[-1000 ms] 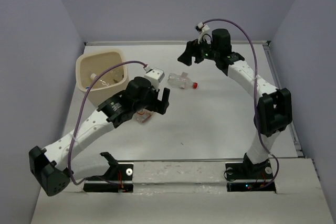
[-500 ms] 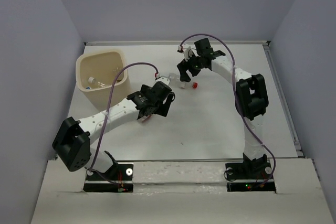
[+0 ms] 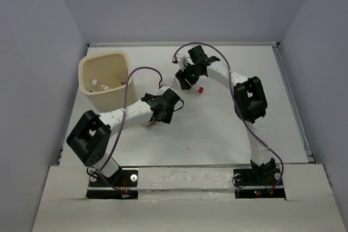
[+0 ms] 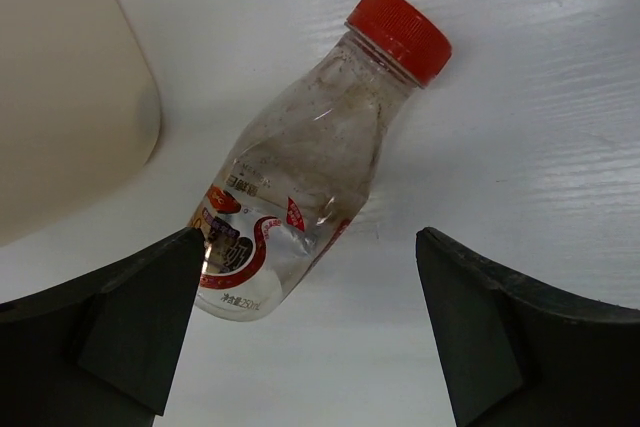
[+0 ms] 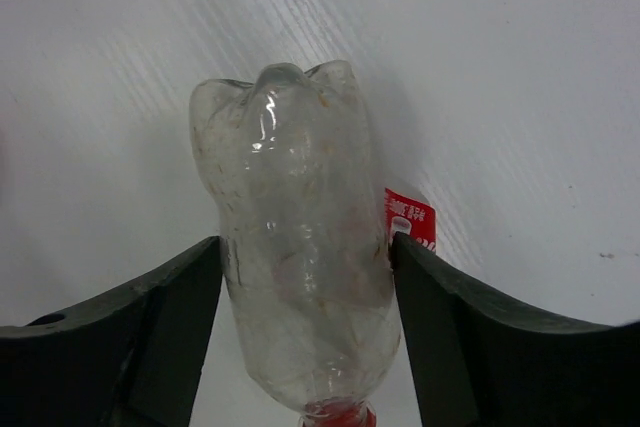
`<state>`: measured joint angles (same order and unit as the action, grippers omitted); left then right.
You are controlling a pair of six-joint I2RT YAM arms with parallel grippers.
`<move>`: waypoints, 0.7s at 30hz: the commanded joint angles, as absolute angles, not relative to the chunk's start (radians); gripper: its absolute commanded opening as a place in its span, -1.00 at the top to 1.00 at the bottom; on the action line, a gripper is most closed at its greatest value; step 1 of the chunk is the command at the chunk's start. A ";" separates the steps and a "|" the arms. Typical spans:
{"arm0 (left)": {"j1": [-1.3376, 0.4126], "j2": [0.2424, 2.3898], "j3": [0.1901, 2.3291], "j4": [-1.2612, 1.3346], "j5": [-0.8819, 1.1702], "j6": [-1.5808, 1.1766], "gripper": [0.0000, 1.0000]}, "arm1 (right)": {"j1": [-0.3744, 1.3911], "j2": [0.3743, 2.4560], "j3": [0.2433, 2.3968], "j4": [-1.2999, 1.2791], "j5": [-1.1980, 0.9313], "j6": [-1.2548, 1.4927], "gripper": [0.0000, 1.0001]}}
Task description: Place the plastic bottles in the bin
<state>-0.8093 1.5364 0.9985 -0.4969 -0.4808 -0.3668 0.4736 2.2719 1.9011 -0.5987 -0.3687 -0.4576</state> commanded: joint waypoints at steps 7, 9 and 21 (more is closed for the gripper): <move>-0.801 1.631 1.017 -0.532 -0.557 -0.414 -0.98 | 0.472 2.108 1.745 -0.502 -0.290 -0.414 0.34; -0.801 1.664 1.031 -0.543 -0.571 -0.423 -0.98 | 0.472 2.060 1.695 -0.456 -0.290 -0.399 0.38; -0.810 1.691 1.019 -0.483 -0.488 -0.417 -0.01 | 0.472 1.737 1.440 -0.273 -0.261 -0.291 0.66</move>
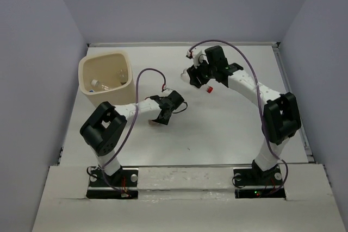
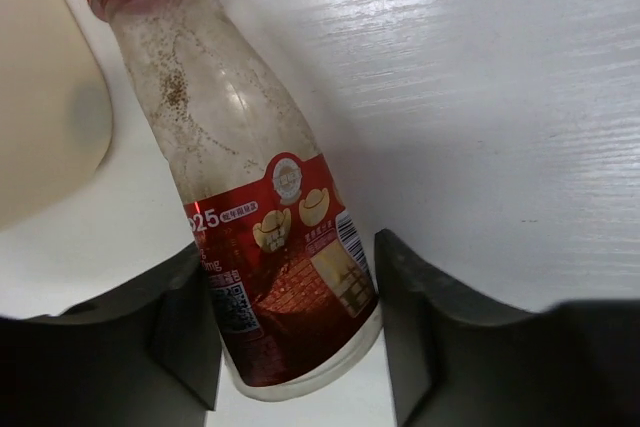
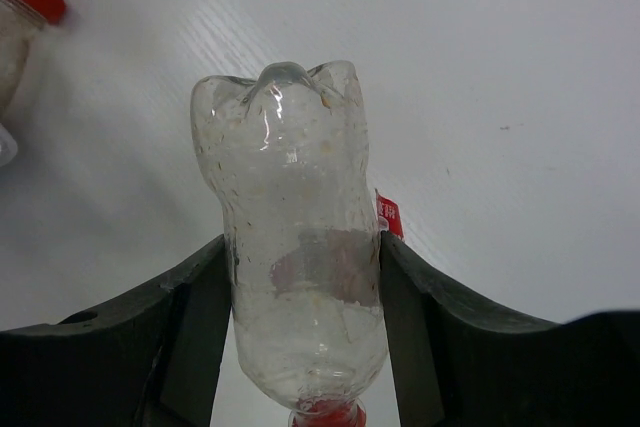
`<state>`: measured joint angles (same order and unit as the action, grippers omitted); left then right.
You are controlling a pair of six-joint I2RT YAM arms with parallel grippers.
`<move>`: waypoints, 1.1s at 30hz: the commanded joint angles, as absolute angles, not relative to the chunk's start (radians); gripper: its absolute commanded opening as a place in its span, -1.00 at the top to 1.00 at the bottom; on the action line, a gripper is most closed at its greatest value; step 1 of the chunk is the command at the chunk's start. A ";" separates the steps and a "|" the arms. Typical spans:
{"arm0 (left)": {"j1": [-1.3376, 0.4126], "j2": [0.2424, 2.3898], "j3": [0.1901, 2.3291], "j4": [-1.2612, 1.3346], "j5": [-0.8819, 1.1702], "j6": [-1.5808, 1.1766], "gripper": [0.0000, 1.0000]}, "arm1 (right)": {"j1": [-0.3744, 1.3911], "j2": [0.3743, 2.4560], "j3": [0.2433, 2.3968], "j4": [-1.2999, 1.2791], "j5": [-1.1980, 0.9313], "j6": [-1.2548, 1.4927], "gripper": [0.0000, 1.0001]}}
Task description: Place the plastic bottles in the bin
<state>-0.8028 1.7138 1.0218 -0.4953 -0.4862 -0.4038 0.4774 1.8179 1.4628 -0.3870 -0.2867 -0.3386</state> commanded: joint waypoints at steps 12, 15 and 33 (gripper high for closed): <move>-0.836 1.146 1.121 -0.362 -0.411 -0.405 0.48 | 0.472 1.448 1.349 -0.169 -0.302 -0.126 0.66; -0.835 1.005 1.160 -0.302 -0.448 -0.390 0.48 | 0.472 1.372 1.322 -0.121 -0.403 -0.052 0.66; -0.335 0.966 1.139 -0.160 -0.638 -0.325 0.15 | 0.761 1.503 1.575 0.072 -0.508 0.156 0.67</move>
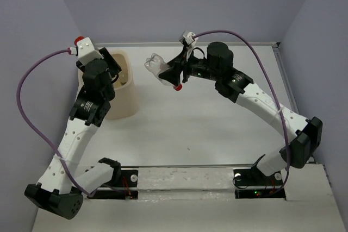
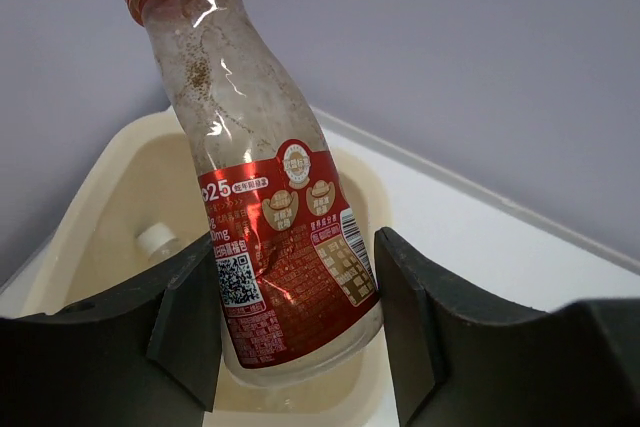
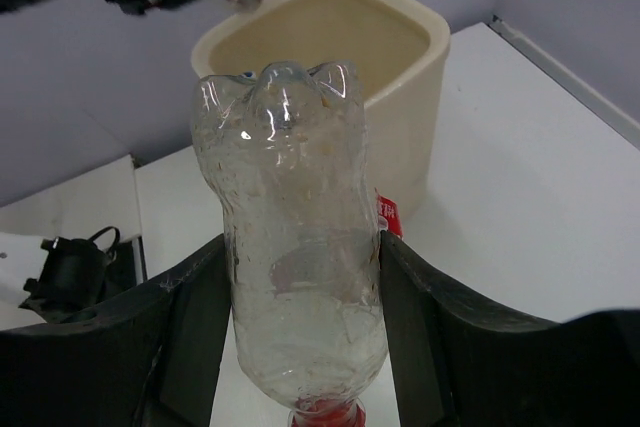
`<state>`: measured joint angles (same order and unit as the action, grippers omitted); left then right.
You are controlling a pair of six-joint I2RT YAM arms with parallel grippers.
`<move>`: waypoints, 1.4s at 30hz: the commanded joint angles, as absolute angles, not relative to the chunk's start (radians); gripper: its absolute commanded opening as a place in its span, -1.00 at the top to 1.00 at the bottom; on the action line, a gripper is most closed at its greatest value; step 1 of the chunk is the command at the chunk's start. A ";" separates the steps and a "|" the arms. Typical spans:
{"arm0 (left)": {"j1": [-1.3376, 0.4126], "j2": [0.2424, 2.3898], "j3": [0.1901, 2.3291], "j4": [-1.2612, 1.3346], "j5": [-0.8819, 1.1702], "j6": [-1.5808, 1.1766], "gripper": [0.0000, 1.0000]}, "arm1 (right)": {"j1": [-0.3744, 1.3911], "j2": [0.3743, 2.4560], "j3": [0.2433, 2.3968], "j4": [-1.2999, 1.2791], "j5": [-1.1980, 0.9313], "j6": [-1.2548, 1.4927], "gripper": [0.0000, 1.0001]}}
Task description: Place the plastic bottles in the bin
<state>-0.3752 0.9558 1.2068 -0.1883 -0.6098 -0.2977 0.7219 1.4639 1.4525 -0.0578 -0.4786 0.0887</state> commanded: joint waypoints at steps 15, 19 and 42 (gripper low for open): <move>-0.281 0.713 1.080 -0.132 -0.601 -0.330 -0.98 | 0.854 1.986 2.086 0.224 -0.494 0.322 0.67; -0.279 0.661 1.074 -0.124 -0.571 -0.334 -0.98 | 0.864 2.117 2.219 0.305 -0.465 0.336 0.67; -0.281 0.611 1.183 -0.115 -0.430 -0.319 -0.98 | 0.923 2.188 2.286 0.299 -0.457 0.288 -0.90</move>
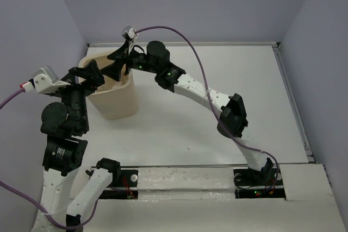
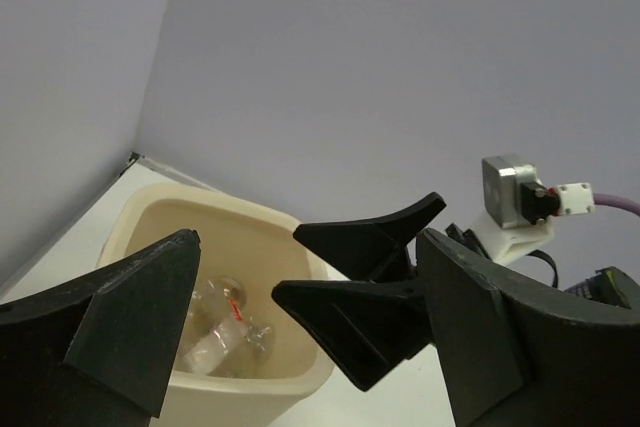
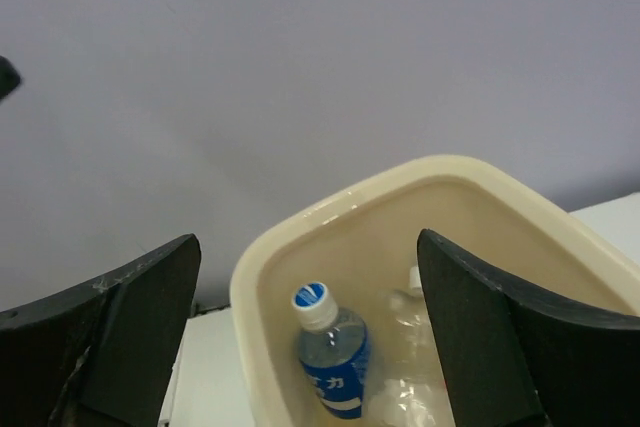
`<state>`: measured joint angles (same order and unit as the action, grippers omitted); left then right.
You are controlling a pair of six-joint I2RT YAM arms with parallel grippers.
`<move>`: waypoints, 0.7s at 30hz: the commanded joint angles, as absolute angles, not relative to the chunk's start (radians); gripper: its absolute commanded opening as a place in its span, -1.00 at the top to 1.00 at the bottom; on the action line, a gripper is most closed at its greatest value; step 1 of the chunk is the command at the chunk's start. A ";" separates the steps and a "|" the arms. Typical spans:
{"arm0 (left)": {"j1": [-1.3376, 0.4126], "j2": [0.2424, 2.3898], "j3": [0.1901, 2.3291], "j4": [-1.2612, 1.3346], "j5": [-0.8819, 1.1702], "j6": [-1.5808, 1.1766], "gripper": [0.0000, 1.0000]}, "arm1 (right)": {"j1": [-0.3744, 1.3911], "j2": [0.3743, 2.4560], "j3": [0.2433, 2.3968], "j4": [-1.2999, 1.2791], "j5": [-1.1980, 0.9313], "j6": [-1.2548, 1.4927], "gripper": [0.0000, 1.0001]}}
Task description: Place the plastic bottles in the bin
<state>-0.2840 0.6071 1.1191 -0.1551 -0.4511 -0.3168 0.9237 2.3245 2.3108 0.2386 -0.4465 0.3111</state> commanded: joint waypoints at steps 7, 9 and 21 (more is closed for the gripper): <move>-0.281 0.626 1.206 -0.106 -0.296 -0.357 -0.98 | 0.923 1.875 1.929 0.373 -0.399 0.235 -0.70; -0.279 0.627 1.186 -0.074 -0.173 -0.353 -0.98 | 0.923 1.693 1.678 0.437 -0.346 0.192 0.15; -0.287 0.635 0.878 0.279 0.543 -0.439 -0.98 | 0.923 0.730 0.625 0.291 0.092 0.181 0.25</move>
